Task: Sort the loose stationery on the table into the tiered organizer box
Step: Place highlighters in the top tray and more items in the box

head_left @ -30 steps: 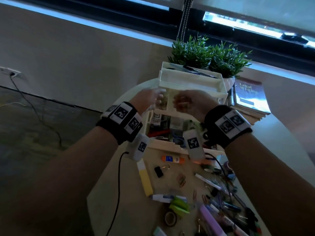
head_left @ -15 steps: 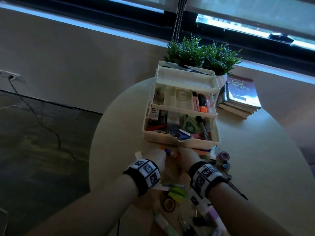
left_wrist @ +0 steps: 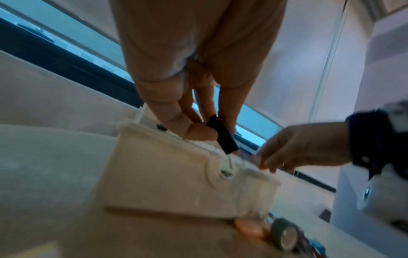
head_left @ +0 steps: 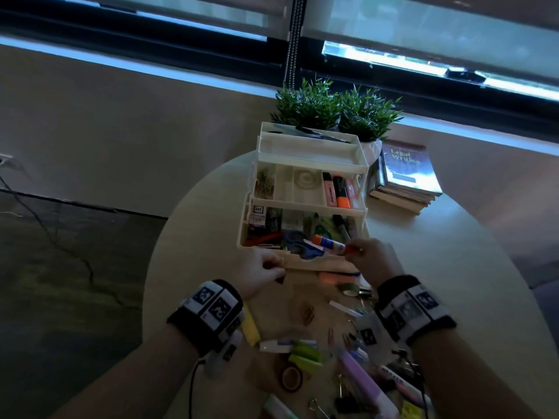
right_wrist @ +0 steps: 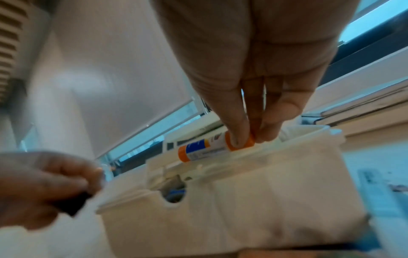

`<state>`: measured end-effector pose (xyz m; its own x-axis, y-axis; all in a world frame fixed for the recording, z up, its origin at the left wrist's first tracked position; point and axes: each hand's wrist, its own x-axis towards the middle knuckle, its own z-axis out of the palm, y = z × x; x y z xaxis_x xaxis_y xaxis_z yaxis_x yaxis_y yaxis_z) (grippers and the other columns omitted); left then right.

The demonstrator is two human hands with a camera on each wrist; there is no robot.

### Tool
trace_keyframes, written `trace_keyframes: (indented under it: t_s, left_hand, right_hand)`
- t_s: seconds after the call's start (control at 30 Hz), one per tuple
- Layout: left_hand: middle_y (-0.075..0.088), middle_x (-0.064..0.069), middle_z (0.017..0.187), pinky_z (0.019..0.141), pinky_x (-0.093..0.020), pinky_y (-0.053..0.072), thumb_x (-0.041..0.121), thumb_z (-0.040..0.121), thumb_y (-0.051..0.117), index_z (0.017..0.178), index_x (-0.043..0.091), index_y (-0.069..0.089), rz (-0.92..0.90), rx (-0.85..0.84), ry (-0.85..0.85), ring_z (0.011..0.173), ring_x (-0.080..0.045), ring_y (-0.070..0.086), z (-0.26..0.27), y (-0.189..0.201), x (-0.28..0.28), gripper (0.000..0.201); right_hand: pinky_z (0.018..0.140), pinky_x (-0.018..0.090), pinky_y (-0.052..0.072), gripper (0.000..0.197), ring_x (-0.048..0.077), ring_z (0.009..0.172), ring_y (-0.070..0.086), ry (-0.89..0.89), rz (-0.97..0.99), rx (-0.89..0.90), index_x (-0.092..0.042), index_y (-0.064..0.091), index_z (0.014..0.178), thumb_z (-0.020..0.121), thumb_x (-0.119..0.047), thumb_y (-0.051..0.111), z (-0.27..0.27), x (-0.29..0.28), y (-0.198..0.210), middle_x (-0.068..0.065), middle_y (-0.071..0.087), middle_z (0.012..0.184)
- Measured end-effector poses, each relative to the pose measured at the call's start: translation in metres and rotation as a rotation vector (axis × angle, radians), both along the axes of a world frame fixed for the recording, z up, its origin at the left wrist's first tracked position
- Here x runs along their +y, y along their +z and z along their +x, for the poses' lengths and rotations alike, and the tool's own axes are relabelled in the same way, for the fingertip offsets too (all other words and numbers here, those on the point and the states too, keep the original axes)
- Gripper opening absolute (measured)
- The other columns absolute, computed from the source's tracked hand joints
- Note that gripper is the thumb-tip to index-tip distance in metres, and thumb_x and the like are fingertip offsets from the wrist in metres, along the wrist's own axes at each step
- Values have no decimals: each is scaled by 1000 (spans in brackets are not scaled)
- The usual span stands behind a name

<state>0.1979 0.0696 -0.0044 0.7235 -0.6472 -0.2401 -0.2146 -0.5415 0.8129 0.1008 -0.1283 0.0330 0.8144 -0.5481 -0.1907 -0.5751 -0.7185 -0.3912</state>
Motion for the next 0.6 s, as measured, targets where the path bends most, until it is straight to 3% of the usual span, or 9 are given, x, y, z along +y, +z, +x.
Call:
trace_keyframes:
  t_s: [0.1, 0.17, 0.23, 0.3, 0.43, 0.53, 0.6]
  left_hand:
    - [66, -8, 84, 76, -34, 51, 18, 83, 66, 89, 9, 67, -57, -111, 68, 80, -22, 62, 15, 20, -4, 10]
    - [65, -5, 82, 70, -28, 48, 20, 84, 65, 90, 9, 66, -74, -204, 97, 77, -20, 60, 28, 34, -12, 13]
    - [64, -3, 85, 71, -22, 43, 23, 86, 64, 94, 9, 66, -53, -309, 134, 78, -16, 58, 45, 47, -25, 16]
    - [68, -7, 93, 75, -23, 44, 22, 86, 64, 94, 8, 67, -55, -361, 168, 85, -20, 61, 65, 54, -41, 16]
    - [66, -14, 101, 79, -28, 46, 15, 83, 65, 92, 8, 68, -7, -479, 136, 95, -28, 62, 95, 61, -72, 12]
    - [68, -15, 102, 78, -30, 45, 9, 86, 58, 94, 6, 68, 112, -569, 36, 97, -30, 62, 103, 58, -85, 14]
    - [67, -15, 104, 79, -33, 47, 7, 87, 54, 99, 5, 67, 242, -602, -63, 99, -32, 62, 105, 53, -88, 18]
  right_hand:
    - [86, 30, 47, 23, 26, 99, 59, 19, -40, 161, -17, 68, 109, 91, -21, 53, 16, -16, -4, 11, 65, 110]
    - [88, 28, 45, 26, 25, 103, 58, 62, -80, 277, -16, 65, 113, 92, -23, 51, 26, -24, -8, 11, 62, 115]
    - [84, 27, 45, 26, 23, 95, 57, 79, -96, 341, -12, 65, 110, 92, -24, 52, 33, -27, -11, 10, 61, 110]
    - [75, 27, 43, 28, 20, 84, 53, 81, -101, 361, -9, 65, 109, 92, -27, 53, 36, -28, -13, 9, 60, 99]
    - [78, 28, 43, 27, 27, 93, 58, 118, -117, 219, -9, 67, 106, 94, -26, 49, 28, -17, -2, 13, 65, 106]
    - [64, 25, 39, 22, 24, 79, 56, 74, -46, 38, -10, 67, 80, 91, -20, 50, 2, -10, 6, 14, 66, 91]
    - [64, 28, 40, 20, 27, 80, 58, 35, -20, 44, -10, 67, 78, 88, -18, 51, -19, -10, 3, 15, 65, 88]
